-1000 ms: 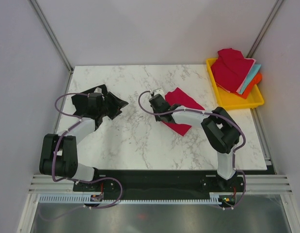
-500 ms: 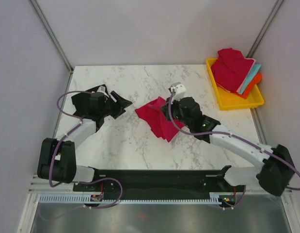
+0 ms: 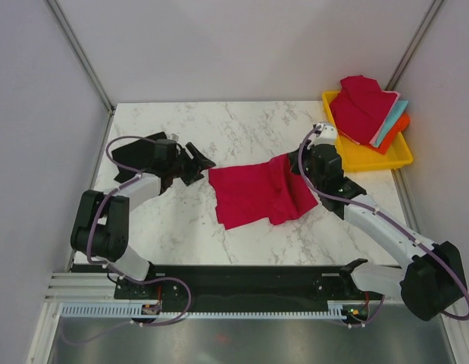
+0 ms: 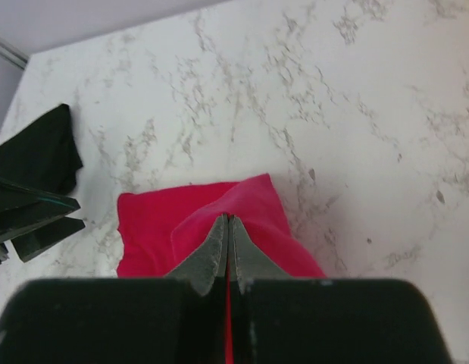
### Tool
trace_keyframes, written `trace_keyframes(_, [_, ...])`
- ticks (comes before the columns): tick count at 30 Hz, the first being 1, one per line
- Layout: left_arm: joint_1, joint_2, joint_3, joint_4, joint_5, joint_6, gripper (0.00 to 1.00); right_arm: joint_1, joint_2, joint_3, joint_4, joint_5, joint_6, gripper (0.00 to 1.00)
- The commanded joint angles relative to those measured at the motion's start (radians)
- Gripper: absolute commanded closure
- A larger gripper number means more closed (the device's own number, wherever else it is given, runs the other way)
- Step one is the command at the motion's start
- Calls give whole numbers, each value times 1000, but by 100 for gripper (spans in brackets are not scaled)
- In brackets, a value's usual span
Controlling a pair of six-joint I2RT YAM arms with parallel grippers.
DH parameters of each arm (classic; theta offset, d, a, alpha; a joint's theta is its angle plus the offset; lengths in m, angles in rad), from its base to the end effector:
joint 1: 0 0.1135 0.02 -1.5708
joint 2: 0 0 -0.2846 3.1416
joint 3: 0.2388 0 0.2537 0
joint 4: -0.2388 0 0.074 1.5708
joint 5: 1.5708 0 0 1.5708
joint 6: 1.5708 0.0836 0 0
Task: Fold and stack the t-shirts
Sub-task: Flatten the tshirt out
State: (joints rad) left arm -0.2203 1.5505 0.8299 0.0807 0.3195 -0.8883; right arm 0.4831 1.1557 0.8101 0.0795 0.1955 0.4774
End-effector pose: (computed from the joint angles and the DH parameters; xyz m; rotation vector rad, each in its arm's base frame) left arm 0.3476 -0.1047 0.1889 -0.5881 2.2724 -0.9390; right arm 0.2803 0.1287 0.3059 0.1337 1.8554 0.4934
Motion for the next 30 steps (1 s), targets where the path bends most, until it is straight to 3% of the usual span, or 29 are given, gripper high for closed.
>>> trace_keyframes(1, [-28, 62, 67, -32, 46, 54, 25, -14, 21, 8, -21, 99, 55, 100])
trace_keyframes(8, [-155, 60, 129, -99, -34, 107, 25, -72, 62, -2, -50, 139, 107, 96])
trace_keyframes(9, [-183, 62, 146, -104, -43, 112, 25, -77, 67, 0, -61, 146, 113, 83])
trace_keyframes(10, [-195, 62, 152, -108, -46, 117, 25, -80, 70, -2, -67, 153, 112, 31])
trace_keyframes(11, [-218, 66, 158, -117, -53, 127, 25, -78, 70, -3, -73, 166, 113, 13])
trace_keyframes(12, [-228, 71, 175, -124, -57, 132, 25, -78, 70, -2, -76, 185, 115, 6])
trace_keyframes(15, [-252, 101, 224, -168, -60, 152, 23, -77, 65, 12, -153, 182, 119, 11])
trace_keyframes(24, [-266, 203, 317, -268, -111, 183, 22, -77, 99, -26, -146, 163, 165, 18])
trace_keyframes(30, [-232, 270, 351, -352, -204, 155, 22, -77, 203, -26, -155, 180, 245, 14])
